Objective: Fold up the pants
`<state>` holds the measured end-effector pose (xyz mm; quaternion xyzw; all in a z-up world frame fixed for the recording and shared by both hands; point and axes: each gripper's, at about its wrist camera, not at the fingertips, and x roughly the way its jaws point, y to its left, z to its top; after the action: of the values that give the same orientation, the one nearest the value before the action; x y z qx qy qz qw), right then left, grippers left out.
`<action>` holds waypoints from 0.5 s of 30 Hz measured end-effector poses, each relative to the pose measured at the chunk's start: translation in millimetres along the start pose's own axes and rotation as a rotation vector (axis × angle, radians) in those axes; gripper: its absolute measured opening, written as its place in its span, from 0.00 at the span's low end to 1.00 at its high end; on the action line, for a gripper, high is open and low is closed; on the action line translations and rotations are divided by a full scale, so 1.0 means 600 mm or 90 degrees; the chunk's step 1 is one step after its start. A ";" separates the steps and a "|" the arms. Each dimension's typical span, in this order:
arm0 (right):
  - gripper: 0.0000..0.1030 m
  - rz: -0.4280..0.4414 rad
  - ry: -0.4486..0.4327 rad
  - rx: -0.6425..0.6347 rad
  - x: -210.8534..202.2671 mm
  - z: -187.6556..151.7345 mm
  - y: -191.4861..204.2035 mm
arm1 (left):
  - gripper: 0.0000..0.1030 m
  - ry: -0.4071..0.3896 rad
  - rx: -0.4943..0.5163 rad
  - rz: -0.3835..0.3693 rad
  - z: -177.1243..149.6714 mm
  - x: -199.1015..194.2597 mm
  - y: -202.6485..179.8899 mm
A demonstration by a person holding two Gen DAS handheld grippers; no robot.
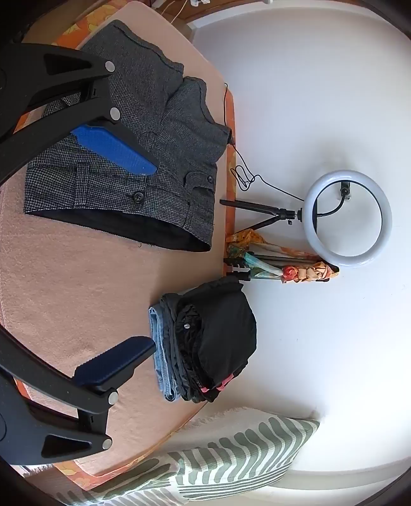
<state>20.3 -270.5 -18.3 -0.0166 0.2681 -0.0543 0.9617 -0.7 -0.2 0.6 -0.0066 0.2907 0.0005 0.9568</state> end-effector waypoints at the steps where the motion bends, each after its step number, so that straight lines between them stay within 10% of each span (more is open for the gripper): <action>1: 1.00 0.001 0.006 0.004 0.001 0.001 -0.001 | 1.00 -0.001 0.002 0.000 0.000 -0.001 0.000; 15: 1.00 0.000 0.002 0.005 -0.001 0.001 -0.002 | 1.00 -0.006 0.009 0.012 -0.006 0.002 0.001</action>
<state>20.0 -271.5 -17.2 -0.0129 0.2697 -0.0551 0.9613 -1.7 0.6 -3.2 0.0028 0.2863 0.0073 0.9581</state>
